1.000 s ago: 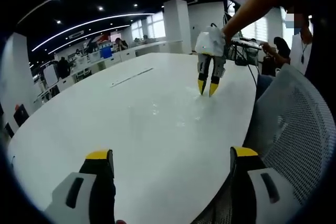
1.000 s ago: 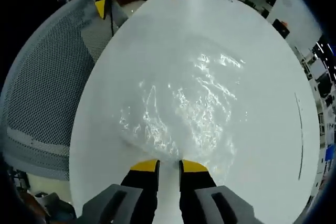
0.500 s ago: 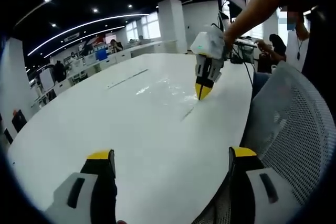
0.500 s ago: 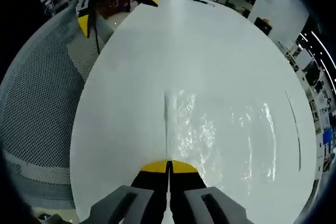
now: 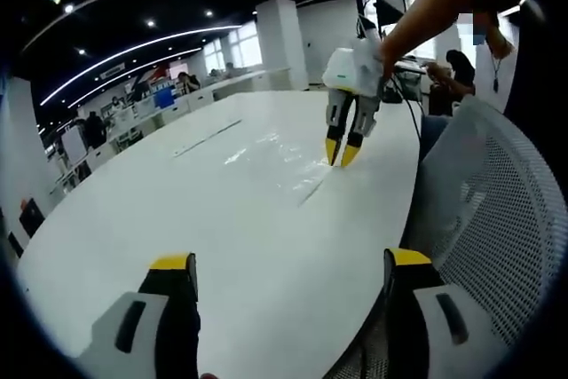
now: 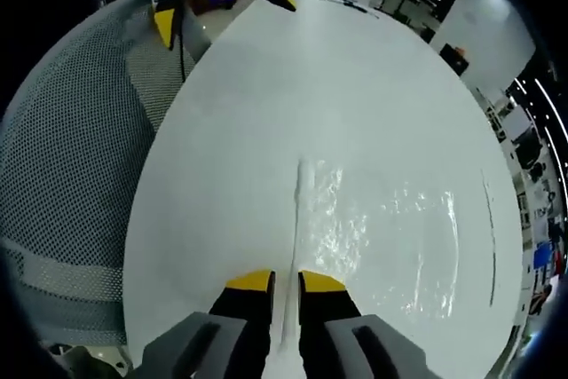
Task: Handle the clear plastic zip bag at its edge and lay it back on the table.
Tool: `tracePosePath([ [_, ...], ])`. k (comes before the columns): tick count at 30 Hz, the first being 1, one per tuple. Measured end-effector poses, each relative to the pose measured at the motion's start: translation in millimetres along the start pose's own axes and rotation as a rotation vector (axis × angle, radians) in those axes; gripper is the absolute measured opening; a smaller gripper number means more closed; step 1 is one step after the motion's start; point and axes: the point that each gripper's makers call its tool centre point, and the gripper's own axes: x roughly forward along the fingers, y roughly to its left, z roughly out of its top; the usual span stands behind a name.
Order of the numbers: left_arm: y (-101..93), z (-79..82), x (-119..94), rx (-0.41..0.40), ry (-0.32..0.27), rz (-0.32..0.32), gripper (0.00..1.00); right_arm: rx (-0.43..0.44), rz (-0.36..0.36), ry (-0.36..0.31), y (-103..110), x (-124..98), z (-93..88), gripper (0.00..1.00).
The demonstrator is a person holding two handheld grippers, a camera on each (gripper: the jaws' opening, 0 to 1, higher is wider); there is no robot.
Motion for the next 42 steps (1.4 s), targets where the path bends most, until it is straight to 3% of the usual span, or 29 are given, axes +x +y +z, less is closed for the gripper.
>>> tracePosePath([
  [7,-2.5,-0.6,0.2,0.012,0.003,-0.006,0.86,0.008,0.022,0.053,-9.4,4.9,-5.8,0.17],
  [10,-3.1,-1.3,0.3,0.02,0.007,-0.007,0.85,0.012,0.045,0.052,-8.3,7.1,-4.6,0.14],
  [13,-3.5,-1.2,0.4,0.02,0.009,-0.008,0.85,0.004,0.073,0.04,0.4,9.5,-3.5,0.03],
  [23,-2.7,1.7,2.8,0.009,0.004,-0.019,0.83,0.048,-0.009,0.015,2.6,12.0,5.2,0.0],
  [25,-3.9,2.2,4.3,0.015,0.005,-0.028,0.82,0.112,-0.021,0.02,1.0,13.5,5.7,0.0],
  [36,-16.0,11.6,25.4,0.07,0.004,-0.093,0.69,0.104,-0.014,0.0,12.6,5.8,23.2,0.0],
  [42,-25.3,22.7,37.4,0.153,0.005,-0.138,0.6,0.078,0.001,-0.013,21.0,-0.3,35.5,0.0],
])
